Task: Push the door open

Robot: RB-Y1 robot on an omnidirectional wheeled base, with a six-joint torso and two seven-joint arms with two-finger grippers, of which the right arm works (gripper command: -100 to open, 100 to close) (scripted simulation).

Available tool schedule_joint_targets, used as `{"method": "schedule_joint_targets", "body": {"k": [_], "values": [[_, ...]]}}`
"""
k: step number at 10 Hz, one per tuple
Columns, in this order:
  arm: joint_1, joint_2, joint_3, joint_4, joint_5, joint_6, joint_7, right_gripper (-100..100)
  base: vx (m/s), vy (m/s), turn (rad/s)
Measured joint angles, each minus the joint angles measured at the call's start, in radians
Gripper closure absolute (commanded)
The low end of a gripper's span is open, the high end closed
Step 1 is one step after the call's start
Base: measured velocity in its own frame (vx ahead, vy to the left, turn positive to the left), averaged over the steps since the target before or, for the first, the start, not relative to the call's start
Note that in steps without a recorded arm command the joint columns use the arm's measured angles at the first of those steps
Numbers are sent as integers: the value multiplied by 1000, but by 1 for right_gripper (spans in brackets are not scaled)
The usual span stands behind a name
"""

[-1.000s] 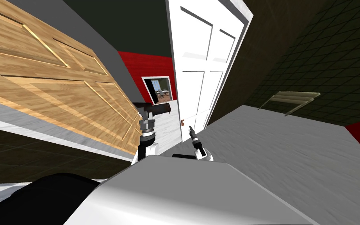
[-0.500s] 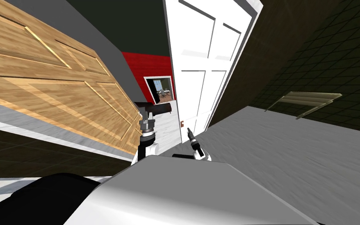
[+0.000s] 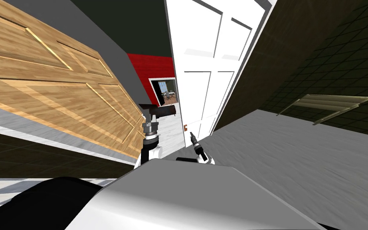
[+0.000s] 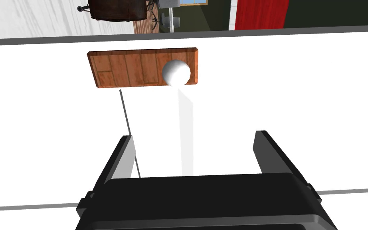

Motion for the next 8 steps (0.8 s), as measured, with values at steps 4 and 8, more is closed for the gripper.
{"method": "schedule_joint_targets", "body": {"k": [4, 8], "values": [[-19, -29, -1, 42, -2, -11, -5, -100, 110, 45, 23], [-12, -50, -7, 44, -5, -19, -1, -100, 190, 110, 31]]}}
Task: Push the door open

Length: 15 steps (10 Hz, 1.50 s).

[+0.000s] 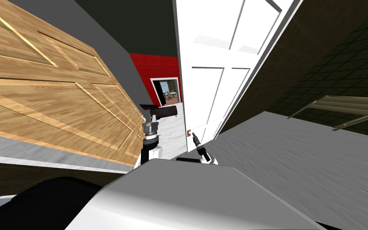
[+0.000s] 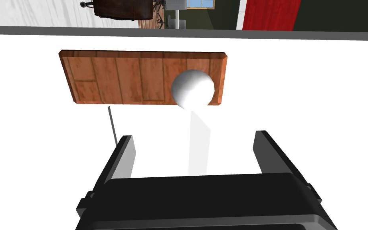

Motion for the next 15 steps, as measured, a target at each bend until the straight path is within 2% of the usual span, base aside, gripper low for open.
{"method": "schedule_joint_targets", "body": {"k": [1, 3, 4, 10, 11, 12, 13, 15], "values": [[2, 5, -2, 1, -1, -3, 0, -100, 190, 68, 31], [14, 34, -3, -14, -1, 0, 1, -100, 118, 35, 11], [15, 36, -3, -15, -1, 0, 1, 100, -12, -2, 4], [14, 33, -4, -13, -1, 2, 1, 100, 4, 6, -1], [25, 25, -4, -23, -1, 7, 2, 100, 115, 111, -38], [22, 20, -10, -8, -4, 2, 3, 100, 125, 112, -48], [28, 16, -16, -15, -6, 6, 8, 100, 148, 89, -36], [8, 4, -39, 9, -17, -4, 14, 100, 189, 120, -68]]}}
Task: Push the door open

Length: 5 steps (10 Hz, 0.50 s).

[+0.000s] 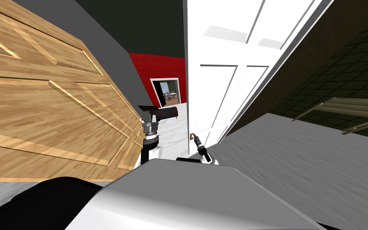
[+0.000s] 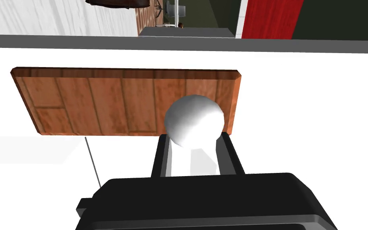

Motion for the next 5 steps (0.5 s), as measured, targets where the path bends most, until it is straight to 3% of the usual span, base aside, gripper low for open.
{"method": "schedule_joint_targets", "body": {"k": [1, 5], "values": [[-3, -11, -14, -2, -6, -1, 3, -100, -23, 18, -32], [-6, -23, -7, -9, -6, 7, -6, -100, -195, -58, -10]]}}
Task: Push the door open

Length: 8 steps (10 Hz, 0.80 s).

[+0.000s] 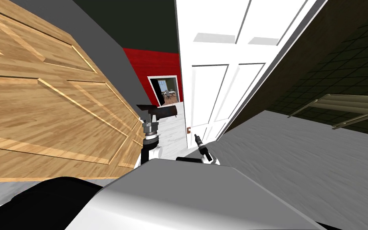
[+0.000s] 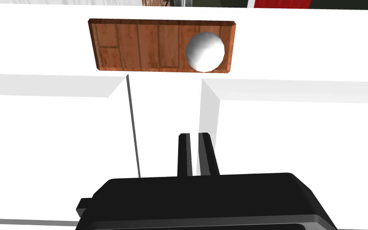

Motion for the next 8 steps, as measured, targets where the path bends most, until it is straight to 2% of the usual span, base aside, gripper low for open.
{"method": "schedule_joint_targets", "body": {"k": [2, 4, 5, 6, 8], "values": [[-1, 6, 4, -3, 0, 5, -5, -100, -214, -28, -19], [-5, 23, 9, -4, 0, 8, -11, -100, -208, -52, -17], [-10, 38, 10, 7, -1, 5, -13, -100, -89, -28, 3], [-11, 40, 10, 8, -1, 3, -13, -100, 90, 37, 26], [-13, 23, 6, 13, -2, 0, -10, -100, 179, 68, 18]]}}
